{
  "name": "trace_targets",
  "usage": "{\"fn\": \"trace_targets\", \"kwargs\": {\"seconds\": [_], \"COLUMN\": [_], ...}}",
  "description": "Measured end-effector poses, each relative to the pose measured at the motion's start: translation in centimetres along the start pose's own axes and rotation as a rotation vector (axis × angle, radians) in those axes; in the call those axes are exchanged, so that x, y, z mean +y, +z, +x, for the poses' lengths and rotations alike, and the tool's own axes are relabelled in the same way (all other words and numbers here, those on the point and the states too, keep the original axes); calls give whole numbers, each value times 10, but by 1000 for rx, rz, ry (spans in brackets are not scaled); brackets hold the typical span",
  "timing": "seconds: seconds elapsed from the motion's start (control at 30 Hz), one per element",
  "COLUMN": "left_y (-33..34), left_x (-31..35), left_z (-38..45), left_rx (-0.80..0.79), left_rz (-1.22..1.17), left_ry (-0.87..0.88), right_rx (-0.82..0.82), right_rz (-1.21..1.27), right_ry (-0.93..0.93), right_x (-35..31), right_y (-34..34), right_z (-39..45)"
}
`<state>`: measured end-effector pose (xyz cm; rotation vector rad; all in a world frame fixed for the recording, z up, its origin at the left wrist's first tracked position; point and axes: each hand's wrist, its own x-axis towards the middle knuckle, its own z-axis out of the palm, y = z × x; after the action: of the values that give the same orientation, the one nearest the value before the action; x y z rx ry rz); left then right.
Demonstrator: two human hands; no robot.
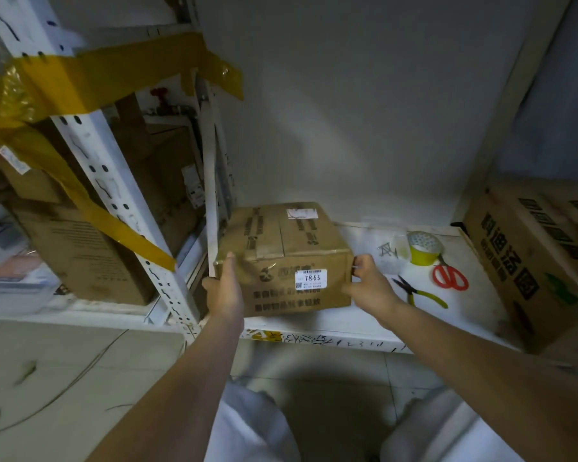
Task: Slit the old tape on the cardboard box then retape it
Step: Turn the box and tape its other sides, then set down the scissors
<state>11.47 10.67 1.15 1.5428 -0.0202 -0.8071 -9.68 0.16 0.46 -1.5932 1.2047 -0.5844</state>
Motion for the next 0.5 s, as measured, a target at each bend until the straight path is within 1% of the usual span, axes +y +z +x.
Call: {"fn": "trace_targets", "kwargs": {"seconds": [0.13, 0.23, 0.3, 0.4, 0.47, 0.5], "left_y": [-2, -4, -5, -4, -2, 0], "left_x": [-7, -17, -20, -26, -29, -28], "left_z": [-4, 9, 14, 20, 21, 18], "left_rx": [-14, -24, -10, 107, 225, 264], "left_rz": [10, -23, -32, -27, -6, 48], "left_ry": [-78, -142, -180, -244, -256, -232], "right_rx": [-26, -33, -65, -92, -31, 9], "right_rz": [-45, -86, -129, -216, -280, -280], "right_ry": [147, 200, 221, 227, 201, 196], "right_x": [10, 18, 21, 22, 22, 21], "right_y": [4, 5, 7, 10, 12, 13], "right_z": [2, 3, 2, 3, 6, 8]}}
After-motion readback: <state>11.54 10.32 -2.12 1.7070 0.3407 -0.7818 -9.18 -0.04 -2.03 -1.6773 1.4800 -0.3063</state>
